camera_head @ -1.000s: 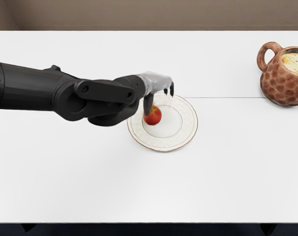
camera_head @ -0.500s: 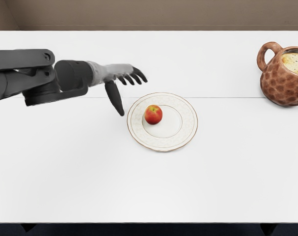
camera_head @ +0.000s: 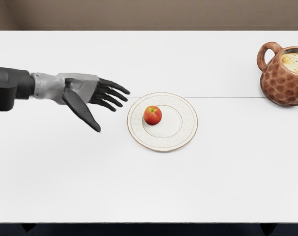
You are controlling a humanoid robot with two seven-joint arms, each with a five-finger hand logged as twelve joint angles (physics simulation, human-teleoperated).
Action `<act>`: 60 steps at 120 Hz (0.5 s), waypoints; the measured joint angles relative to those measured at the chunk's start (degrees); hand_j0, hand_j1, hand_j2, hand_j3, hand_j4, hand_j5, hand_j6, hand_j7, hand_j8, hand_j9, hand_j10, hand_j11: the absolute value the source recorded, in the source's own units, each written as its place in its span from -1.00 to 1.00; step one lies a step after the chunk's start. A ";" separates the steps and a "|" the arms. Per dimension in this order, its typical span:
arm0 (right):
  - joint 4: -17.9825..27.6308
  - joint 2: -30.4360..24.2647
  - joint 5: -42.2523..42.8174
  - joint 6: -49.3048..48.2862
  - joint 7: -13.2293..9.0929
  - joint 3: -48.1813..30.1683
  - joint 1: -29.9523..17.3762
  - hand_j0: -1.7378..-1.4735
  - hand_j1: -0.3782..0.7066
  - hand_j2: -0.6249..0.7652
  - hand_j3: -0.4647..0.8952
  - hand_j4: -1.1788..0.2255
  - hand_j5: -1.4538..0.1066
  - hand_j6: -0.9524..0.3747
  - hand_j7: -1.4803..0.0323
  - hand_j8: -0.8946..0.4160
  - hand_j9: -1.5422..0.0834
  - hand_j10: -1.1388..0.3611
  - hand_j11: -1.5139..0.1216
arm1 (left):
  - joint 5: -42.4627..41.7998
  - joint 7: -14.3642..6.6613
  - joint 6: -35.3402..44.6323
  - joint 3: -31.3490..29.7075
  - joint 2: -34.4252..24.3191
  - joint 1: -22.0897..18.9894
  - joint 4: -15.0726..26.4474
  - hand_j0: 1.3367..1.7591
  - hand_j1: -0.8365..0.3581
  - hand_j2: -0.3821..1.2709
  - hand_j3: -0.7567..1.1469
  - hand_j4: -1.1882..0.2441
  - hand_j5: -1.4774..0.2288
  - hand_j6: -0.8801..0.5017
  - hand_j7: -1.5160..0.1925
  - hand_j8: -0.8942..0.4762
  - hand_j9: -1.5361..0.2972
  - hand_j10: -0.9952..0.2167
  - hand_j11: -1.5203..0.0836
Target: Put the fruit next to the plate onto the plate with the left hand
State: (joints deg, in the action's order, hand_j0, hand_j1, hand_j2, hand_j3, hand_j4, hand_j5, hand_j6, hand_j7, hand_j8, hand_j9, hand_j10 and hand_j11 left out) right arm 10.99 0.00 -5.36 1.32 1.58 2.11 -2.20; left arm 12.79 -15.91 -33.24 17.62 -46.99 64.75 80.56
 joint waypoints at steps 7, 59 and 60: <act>0.00 0.00 0.00 0.00 0.00 0.00 0.00 -0.40 -0.88 -0.11 -0.32 0.63 0.81 0.39 0.90 0.32 0.85 0.48 0.80 | -3.25 0.00 -0.76 0.48 -1.92 -1.29 -0.81 0.52 0.48 -0.47 -0.20 0.30 0.34 -0.10 0.39 -0.07 0.32 0.22 0.48; 0.00 0.00 0.00 0.00 0.00 0.00 0.00 -0.40 -0.88 -0.11 -0.32 0.63 0.81 0.39 0.90 0.32 0.85 0.48 0.80 | -12.03 0.00 -1.77 2.37 -9.08 -7.62 -10.17 0.52 0.48 -0.48 -0.20 0.31 0.35 -0.09 0.39 -0.06 0.32 0.23 0.49; 0.00 0.00 0.00 0.00 0.00 0.00 0.00 -0.40 -0.88 -0.11 -0.32 0.63 0.81 0.39 0.90 0.32 0.85 0.48 0.80 | -12.09 0.00 -1.77 2.38 -9.08 -7.63 -10.35 0.52 0.48 -0.48 -0.20 0.31 0.35 -0.09 0.39 -0.06 0.32 0.23 0.49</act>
State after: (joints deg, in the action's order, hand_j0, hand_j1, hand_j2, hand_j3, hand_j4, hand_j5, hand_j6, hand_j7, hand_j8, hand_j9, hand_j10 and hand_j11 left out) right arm 10.99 0.00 -5.36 1.32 1.58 2.11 -2.20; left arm 0.70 -15.91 -35.02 20.00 -56.07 57.13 70.21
